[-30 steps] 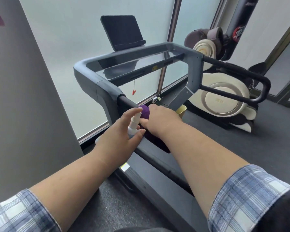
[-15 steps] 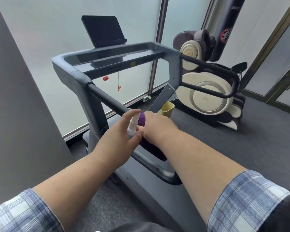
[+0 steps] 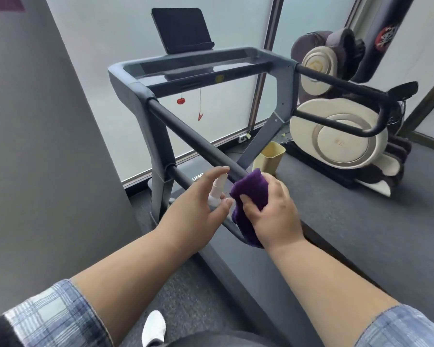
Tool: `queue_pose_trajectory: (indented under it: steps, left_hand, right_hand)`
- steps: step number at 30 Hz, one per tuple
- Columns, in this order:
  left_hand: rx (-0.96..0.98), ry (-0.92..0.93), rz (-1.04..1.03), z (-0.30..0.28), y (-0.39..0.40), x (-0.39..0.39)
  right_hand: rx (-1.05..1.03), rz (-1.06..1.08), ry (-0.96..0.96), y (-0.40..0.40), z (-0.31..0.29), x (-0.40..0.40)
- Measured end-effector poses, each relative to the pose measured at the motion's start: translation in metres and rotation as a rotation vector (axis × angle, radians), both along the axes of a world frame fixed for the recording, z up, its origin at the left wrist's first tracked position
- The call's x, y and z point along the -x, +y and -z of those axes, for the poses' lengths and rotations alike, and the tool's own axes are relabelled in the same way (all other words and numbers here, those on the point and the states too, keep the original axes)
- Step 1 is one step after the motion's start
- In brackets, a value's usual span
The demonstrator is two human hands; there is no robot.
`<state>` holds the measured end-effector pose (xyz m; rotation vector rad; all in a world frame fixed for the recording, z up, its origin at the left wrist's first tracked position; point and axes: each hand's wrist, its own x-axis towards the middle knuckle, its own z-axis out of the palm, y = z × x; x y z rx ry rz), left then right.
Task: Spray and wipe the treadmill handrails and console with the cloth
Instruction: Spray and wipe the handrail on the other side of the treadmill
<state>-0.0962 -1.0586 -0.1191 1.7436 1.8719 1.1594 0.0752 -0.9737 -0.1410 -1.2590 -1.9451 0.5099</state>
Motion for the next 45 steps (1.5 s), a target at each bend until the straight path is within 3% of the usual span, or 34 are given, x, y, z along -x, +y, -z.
queue_pose_trajectory:
  steps: [7,13,17,23,30,38,45]
  left_hand:
    - [0.062,0.045,-0.037,0.012,-0.011,0.001]
    - [0.036,0.028,-0.055,0.013,-0.013,0.003]
    - [-0.001,0.011,-0.069,0.012,-0.013,0.006]
    - [-0.005,-0.038,-0.075,0.009,-0.004,0.011]
    - [-0.043,-0.086,-0.088,0.001,0.014,0.034]
    - [-0.071,-0.094,-0.100,-0.005,0.043,0.105]
    - [-0.080,-0.092,-0.096,-0.014,0.077,0.192]
  right_hand:
    - [0.087,-0.028,0.273,-0.017,0.053,-0.018]
    - [0.138,0.006,0.229,-0.032,0.073,-0.027]
    - [0.004,0.010,0.199,-0.024,0.042,-0.015]
    - [-0.155,0.015,-0.159,0.006,-0.022,0.024]
    - [-0.026,-0.019,-0.558,0.037,-0.063,0.077]
    - [0.072,-0.035,-0.688,0.076,-0.075,0.156]
    - [0.006,-0.010,-0.758,0.114,-0.073,0.241]
